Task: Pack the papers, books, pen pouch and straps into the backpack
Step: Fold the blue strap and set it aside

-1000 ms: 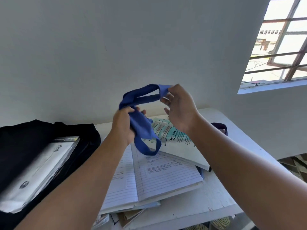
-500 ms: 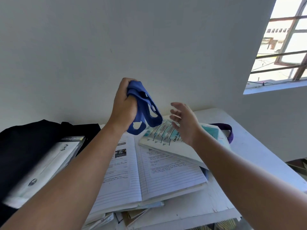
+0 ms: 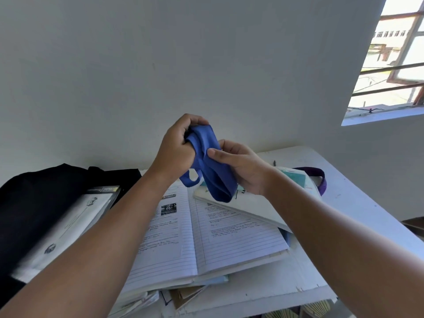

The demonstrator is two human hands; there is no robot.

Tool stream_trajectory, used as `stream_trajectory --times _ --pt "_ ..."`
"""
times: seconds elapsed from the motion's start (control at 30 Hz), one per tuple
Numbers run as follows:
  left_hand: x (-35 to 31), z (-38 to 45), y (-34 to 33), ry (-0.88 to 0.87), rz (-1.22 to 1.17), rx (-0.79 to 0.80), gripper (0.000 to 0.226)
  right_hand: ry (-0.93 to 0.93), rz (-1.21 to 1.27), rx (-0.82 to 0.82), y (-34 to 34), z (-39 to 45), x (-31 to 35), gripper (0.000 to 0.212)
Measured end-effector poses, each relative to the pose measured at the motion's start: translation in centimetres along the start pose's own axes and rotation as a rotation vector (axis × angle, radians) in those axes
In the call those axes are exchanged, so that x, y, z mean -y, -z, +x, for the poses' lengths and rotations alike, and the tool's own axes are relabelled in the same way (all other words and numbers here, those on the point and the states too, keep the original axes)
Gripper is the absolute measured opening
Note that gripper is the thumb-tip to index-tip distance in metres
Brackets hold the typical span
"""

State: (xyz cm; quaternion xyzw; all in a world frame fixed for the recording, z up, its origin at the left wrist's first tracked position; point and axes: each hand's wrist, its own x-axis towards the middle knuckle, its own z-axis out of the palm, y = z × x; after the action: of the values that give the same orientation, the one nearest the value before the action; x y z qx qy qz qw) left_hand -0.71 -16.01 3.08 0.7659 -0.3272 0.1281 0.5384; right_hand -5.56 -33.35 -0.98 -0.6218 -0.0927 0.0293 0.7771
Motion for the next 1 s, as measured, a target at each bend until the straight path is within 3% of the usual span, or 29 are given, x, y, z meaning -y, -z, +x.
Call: stream_trajectory --times 0.1,0.2,0.33,0.47,0.63,0.7,0.77,0.87,0.93,1.0 --pt "-0.5 -0.2 -0.2 0.023 -0.103 0.035 0.043 0.072 -0.114 -0.102 -0.1 0.5 -0.5 0.042" --pt "-1.3 -0.2 -0.3 0.038 -0.209 0.099 0.033 0.076 -0.245 -0.075 -0.2 0.9 -0.6 0.071" --pt "-1.8 -0.3 -0.6 0.078 -0.232 0.212 0.036 0.081 -0.327 -0.083 -0.9 1.2 -0.6 0.052" --pt "-1.1 0.0 -0.1 0.093 -0.215 0.190 0.042 0.039 -0.173 0.018 -0.5 0.7 -1.1 0.028" --pt "-0.5 0.3 1.2 0.065 -0.004 0.211 0.048 -0.041 -0.043 0.053 -0.7 0.5 -1.7 0.031" --pt "0.1 0.7 3.2 0.129 0.033 0.310 0.035 -0.057 -0.034 0.029 -0.5 0.5 -1.7 0.032" --pt "1.2 0.6 5.2 0.257 -0.012 0.393 0.036 -0.061 -0.009 -0.044 -0.2 0.5 -1.4 0.027" --pt "2.9 -0.5 5.6 0.495 -0.298 0.357 0.064 -0.071 -0.022 -0.084 0.0 0.9 -1.5 0.027" --pt "3.3 -1.6 4.0 0.559 -0.448 0.348 0.083 -0.082 -0.116 -0.040 -0.6 1.3 -1.6 0.027" --pt "3.0 -2.7 1.6 0.540 -0.477 0.325 0.062 -0.095 -0.217 0.015 -1.6 1.6 -2.0 0.027"
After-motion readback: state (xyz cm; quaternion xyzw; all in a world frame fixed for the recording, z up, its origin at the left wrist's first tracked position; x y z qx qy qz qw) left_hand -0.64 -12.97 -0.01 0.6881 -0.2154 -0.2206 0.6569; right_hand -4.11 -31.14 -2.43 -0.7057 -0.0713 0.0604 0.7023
